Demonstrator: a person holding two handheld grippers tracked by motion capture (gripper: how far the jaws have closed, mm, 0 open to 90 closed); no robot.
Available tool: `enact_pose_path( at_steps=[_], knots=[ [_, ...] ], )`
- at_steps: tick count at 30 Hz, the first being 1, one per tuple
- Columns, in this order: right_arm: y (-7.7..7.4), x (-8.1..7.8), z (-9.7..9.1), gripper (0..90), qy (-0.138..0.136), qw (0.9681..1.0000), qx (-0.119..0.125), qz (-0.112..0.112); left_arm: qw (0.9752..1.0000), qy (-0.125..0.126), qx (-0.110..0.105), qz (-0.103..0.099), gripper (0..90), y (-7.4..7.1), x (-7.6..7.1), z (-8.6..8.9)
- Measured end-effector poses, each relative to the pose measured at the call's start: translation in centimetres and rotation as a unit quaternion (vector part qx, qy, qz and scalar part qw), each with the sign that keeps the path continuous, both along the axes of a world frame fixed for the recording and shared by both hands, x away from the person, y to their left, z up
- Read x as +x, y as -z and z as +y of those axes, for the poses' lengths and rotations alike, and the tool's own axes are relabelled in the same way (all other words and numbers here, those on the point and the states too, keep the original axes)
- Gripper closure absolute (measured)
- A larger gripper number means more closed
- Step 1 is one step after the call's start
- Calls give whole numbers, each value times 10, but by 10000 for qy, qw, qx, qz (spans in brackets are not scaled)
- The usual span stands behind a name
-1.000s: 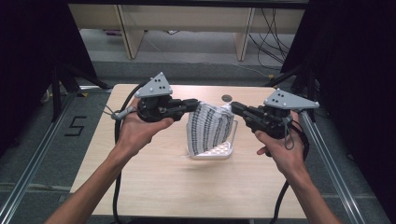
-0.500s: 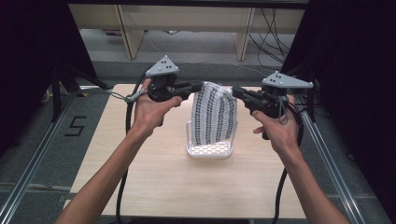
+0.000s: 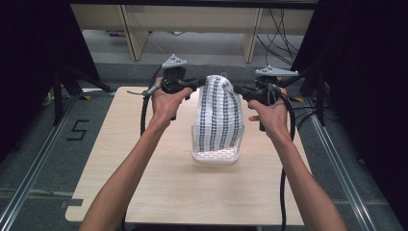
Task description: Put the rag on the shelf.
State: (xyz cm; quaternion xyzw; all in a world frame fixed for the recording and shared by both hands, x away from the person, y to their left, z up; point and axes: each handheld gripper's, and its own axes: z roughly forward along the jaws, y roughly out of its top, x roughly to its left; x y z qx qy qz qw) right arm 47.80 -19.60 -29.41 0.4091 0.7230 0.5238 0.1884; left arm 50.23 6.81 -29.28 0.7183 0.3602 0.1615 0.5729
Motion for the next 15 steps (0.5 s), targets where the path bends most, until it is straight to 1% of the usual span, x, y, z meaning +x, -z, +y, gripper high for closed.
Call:
enact_pose_path(
  at_steps=[1, 2, 3, 4, 5, 6, 7, 8, 9, 10, 11, 12, 13, 14, 15],
  knots=[
    [0, 0, 0, 893, 0, 10000, 0, 0, 10000, 0, 0, 0, 857, 0, 0, 0],
    [7, 6, 0, 892, 32, 9999, 21, 110, 9999, 14, 20, 140, 856, 7, 3, -1],
    [9, 7, 1, 892, 48, 9998, 48, 195, 9999, 14, 20, 140, 855, 7, 3, -1],
    [9, 7, 1, 892, 48, 9998, 48, 195, 9998, 21, 76, 187, 855, 10, 5, -2],
    [16, 13, 1, 890, 67, 9996, 0, 287, 9995, 4, 115, 286, 854, 17, 8, -1],
    [19, 15, 1, 890, 57, 9995, -34, 321, 9993, -8, 147, 338, 854, 19, 9, -1],
    [21, 16, 2, 889, 64, 9993, -43, 353, 9992, -14, 160, 364, 854, 22, 11, 0],
    [23, 17, 3, 889, 93, 9990, 1, 430, 9990, -53, 172, 402, 854, 24, 12, 1],
    [23, 17, 3, 889, 93, 9990, 1, 430, 9990, -53, 172, 402, 853, 24, 12, 1],
    [27, 20, 4, 887, 52, 9990, -34, 434, 9986, -74, 138, 496, 851, 29, 15, 4],
    [28, 21, 3, 885, 92, 9990, -101, 432, 9986, -74, 138, 496, 850, 29, 15, 4],
    [28, 21, 3, 885, 92, 9990, -101, 432, 9984, -86, 132, 541, 850, 32, 16, 5],
    [31, 21, 5, 883, 101, 9984, -29, 557, 9981, -91, 167, 584, 849, 33, 17, 6],
    [32, 22, 5, 880, 105, 9984, -44, 558, 9979, -110, 165, 614, 848, 37, 18, 6],
    [34, 22, 5, 876, 112, 9981, -89, 604, 9976, -105, 159, 660, 845, 39, 20, 6]
  ],
)
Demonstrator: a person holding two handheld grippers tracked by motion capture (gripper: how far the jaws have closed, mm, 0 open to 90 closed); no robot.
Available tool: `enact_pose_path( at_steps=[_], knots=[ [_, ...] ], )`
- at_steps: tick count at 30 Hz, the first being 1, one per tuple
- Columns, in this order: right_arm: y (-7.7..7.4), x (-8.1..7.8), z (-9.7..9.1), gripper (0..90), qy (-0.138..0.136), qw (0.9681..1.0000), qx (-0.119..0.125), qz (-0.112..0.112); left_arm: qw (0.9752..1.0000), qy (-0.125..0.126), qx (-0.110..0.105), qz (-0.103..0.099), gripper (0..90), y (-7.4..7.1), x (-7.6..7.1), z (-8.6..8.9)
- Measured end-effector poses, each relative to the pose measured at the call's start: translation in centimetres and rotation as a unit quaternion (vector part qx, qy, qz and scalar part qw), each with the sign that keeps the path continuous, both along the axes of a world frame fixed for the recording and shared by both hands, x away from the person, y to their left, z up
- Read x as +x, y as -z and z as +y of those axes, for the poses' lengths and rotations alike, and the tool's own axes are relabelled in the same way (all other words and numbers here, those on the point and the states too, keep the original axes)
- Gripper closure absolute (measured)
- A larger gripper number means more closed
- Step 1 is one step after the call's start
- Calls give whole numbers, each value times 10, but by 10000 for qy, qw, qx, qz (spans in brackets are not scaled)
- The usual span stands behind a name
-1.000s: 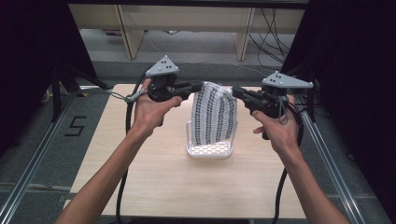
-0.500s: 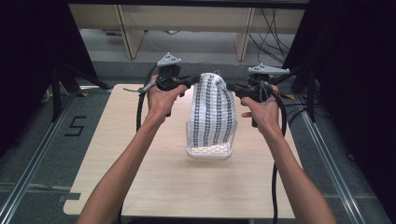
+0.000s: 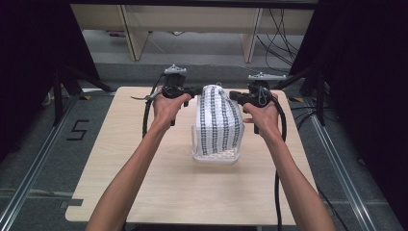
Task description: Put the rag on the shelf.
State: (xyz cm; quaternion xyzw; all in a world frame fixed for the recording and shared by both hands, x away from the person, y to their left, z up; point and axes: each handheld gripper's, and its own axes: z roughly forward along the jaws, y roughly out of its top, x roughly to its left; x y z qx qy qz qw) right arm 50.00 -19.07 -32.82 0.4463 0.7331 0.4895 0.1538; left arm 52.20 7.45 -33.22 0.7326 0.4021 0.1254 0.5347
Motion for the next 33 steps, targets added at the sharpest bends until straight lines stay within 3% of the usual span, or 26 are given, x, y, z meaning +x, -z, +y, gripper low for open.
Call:
enact_pose_path(
  at_steps=[2, 5, 6, 8, 13, 15, 19, 23, 29, 31, 33],
  knots=[
    [6, 3, 1, 788, -48, 9996, -106, 253, 9996, 96, -198, 152, 804, 7, 4, -1],
    [9, 3, 2, 710, 144, 9991, -284, 287, 9994, 55, -214, 255, 590, 12, 6, -2],
    [9, 3, 2, 710, 144, 9991, -284, 287, 9994, 55, -214, 255, 558, 12, 6, -2],
    [8, 4, 1, 625, 169, 9990, -333, 258, 9995, 84, -156, 267, 548, 14, 6, -2],
    [6, 2, -1, 559, 231, 9990, -251, 290, 9992, 159, -225, 275, 512, 11, 1, 2],
    [4, 1, -4, 545, 217, 9990, -349, 188, 9992, 180, -216, 298, 504, 9, -3, 3],
    [0, -5, -3, 522, 281, 9992, -146, 263, 9990, 236, -183, 318, 481, 7, -7, 6],
    [-3, -8, -7, 485, 153, 9996, -216, 97, 9988, 287, -178, 347, 449, 5, -10, 9],
    [-6, -13, -9, 471, 143, 9997, -200, 72, 9986, 338, -170, 366, 421, 3, -15, 12],
    [-7, -14, -11, 466, 111, 9995, -295, 4, 9985, 365, -150, 377, 417, 2, -18, 14],
    [-8, -16, -11, 466, 121, 9997, -197, 49, 9984, 386, -159, 386, 410, 2, -19, 15]
  ],
)
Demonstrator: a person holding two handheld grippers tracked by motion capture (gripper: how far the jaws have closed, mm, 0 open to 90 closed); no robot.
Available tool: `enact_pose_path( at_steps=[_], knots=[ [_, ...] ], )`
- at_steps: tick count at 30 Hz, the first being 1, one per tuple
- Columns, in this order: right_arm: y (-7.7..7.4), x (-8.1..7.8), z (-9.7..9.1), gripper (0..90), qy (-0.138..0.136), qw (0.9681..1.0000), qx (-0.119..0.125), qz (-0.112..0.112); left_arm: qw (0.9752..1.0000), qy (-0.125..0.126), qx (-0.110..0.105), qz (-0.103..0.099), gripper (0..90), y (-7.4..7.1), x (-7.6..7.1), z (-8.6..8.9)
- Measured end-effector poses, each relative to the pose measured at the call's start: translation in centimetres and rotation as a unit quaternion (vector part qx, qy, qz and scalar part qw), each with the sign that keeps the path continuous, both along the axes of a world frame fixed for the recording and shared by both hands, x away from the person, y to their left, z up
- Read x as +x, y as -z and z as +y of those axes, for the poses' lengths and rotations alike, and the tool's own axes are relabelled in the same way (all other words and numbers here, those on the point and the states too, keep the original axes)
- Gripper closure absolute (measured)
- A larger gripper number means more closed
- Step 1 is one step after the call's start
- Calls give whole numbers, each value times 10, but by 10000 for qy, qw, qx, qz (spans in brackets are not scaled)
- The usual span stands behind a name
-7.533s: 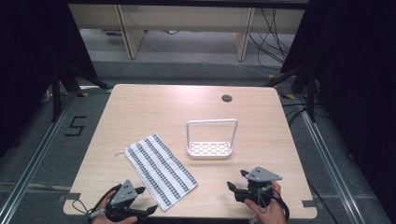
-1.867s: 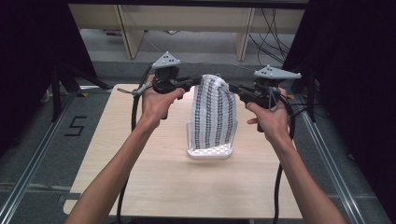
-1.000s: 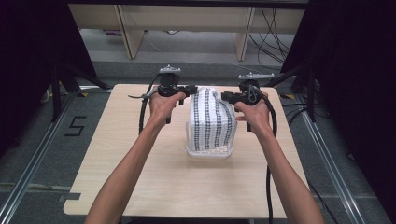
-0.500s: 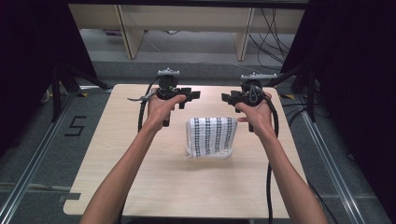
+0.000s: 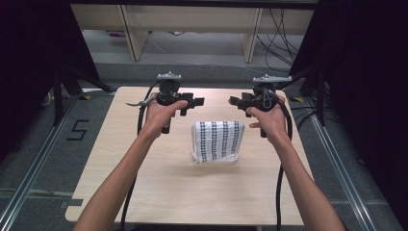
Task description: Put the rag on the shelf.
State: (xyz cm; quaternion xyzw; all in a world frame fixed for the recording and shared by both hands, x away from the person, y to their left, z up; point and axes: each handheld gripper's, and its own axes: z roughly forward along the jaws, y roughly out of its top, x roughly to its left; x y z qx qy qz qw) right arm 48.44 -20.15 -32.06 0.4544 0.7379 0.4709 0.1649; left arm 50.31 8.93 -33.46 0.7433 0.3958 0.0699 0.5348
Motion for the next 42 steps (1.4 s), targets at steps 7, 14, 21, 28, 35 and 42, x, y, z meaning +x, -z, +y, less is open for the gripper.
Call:
enact_pose_path(
  at_steps=[7, 14, 21, 28, 35, 42],
  knots=[
    [-3, -4, 0, 458, -56, 10000, 18, -16, 10000, -6, -12, -21, 403, 0, -3, 4],
    [-6, -8, -3, 449, -86, 9999, 30, -50, 10000, 19, -35, -53, 397, -2, -9, 11],
    [-6, -15, -7, 445, -141, 9998, 53, -139, 10000, -12, 15, -49, 393, 0, -12, 19],
    [-3, -18, -11, 431, -136, 9998, 80, -128, 10000, 7, -35, -36, 372, 1, -19, 26],
    [-3, -22, -14, 403, -106, 9997, 183, -95, 10000, 50, -13, -46, 315, 0, -28, 30],
    [-2, -27, -16, 338, -54, 9997, 257, -27, 9999, 99, -11, -57, 249, 2, -40, 36]
  ],
)
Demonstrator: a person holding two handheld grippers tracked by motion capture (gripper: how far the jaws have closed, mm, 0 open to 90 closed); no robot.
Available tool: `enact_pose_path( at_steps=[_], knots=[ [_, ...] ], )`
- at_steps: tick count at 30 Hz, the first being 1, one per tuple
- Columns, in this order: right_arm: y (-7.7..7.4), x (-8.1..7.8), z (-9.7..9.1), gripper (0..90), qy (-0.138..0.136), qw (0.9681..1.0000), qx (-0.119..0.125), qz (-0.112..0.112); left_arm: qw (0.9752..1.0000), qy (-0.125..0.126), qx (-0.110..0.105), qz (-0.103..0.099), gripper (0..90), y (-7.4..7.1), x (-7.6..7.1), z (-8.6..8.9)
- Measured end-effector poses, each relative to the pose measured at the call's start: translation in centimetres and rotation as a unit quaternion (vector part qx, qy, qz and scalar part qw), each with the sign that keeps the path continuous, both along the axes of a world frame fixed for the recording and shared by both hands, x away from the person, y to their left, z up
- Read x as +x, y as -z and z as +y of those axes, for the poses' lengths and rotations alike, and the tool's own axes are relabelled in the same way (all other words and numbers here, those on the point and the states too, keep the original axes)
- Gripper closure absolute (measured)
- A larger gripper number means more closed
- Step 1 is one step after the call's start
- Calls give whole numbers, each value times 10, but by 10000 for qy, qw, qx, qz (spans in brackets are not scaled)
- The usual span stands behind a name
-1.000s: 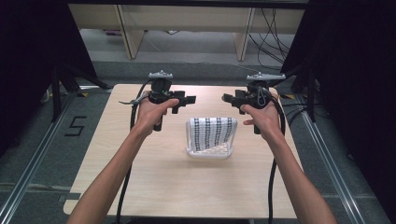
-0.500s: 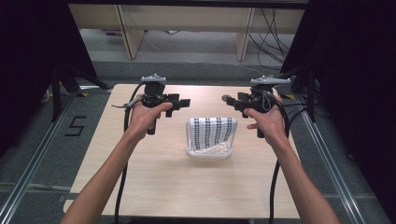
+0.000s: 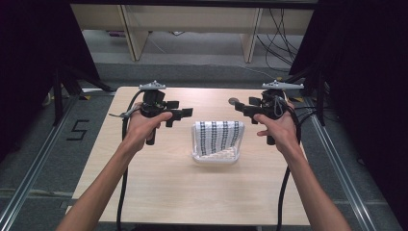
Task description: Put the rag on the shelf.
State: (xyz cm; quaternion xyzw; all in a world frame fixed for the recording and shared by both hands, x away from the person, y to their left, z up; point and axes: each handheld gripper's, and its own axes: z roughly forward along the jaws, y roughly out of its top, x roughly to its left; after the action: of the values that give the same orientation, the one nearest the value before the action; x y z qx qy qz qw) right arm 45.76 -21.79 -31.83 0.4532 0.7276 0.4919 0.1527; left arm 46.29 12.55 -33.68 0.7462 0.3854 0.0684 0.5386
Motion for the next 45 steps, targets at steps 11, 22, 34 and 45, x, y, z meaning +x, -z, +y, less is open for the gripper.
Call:
enact_pose_path(
  at_steps=[11, 22, 34, 45],
  knots=[
    [-1, -15, -3, 192, -128, 9998, 67, -103, 9998, 127, 131, -35, 179, 9, -26, 12],
    [1, -31, -6, 193, -185, 9996, 90, -181, 9995, 199, 222, -80, 174, 17, -52, 17],
    [1, -51, -12, 195, -281, 9989, 197, -321, 9992, 296, 214, -139, 170, 16, -73, 21],
    [8, -64, -12, 196, -325, 9986, 171, -369, 9990, 355, 186, -180, 170, 23, -94, 24]
  ],
)
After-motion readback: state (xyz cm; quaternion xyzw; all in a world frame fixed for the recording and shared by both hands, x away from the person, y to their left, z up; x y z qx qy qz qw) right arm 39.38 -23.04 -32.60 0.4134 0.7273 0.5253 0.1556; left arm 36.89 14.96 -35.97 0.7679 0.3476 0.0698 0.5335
